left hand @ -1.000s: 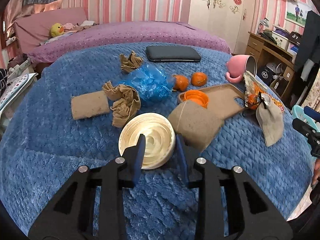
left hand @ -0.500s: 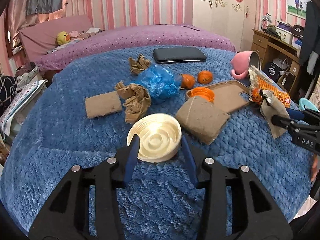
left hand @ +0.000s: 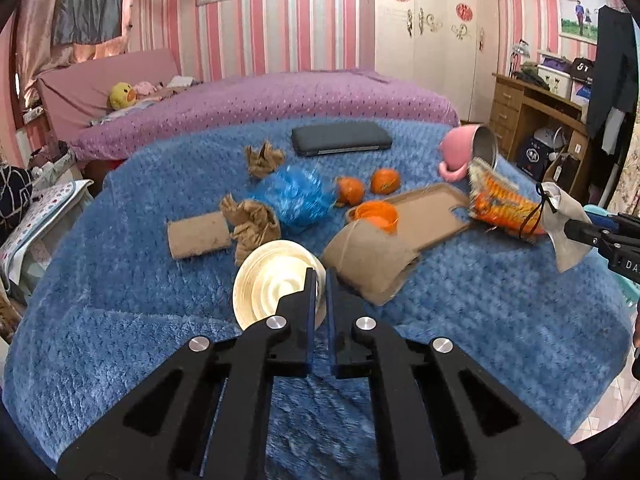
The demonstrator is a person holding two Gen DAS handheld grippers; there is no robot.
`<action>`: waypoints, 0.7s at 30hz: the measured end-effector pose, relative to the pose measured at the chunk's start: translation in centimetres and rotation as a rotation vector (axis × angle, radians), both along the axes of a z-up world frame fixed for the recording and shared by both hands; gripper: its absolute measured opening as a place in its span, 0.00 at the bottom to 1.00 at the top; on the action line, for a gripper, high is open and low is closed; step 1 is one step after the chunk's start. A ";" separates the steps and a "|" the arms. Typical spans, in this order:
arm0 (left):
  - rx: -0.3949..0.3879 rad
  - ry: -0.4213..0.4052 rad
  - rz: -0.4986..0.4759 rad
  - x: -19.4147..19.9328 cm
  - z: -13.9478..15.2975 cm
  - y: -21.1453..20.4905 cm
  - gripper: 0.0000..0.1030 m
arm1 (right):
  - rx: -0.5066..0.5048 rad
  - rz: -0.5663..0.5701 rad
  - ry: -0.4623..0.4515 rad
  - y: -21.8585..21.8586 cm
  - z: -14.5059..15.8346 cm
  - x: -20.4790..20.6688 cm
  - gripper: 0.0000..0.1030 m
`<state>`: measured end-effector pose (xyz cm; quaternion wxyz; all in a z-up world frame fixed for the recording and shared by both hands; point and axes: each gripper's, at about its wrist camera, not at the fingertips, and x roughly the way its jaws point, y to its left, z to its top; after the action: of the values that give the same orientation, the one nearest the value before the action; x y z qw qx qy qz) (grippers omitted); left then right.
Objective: Collect trash
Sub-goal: 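Carry the lid and cloth bag to the blue basket and release both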
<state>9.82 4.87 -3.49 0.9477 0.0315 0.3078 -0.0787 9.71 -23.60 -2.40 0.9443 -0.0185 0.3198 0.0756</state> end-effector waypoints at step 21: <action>-0.044 -0.052 -0.245 -3.3 2.7 -23.9 0.03 | 0.055 -0.369 0.015 -22.0 -0.4 -5.2 0.31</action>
<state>6.48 -19.03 -0.81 0.9391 0.0502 0.2750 -0.1998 4.53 -45.58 -2.80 0.9399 0.0668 0.3226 -0.0900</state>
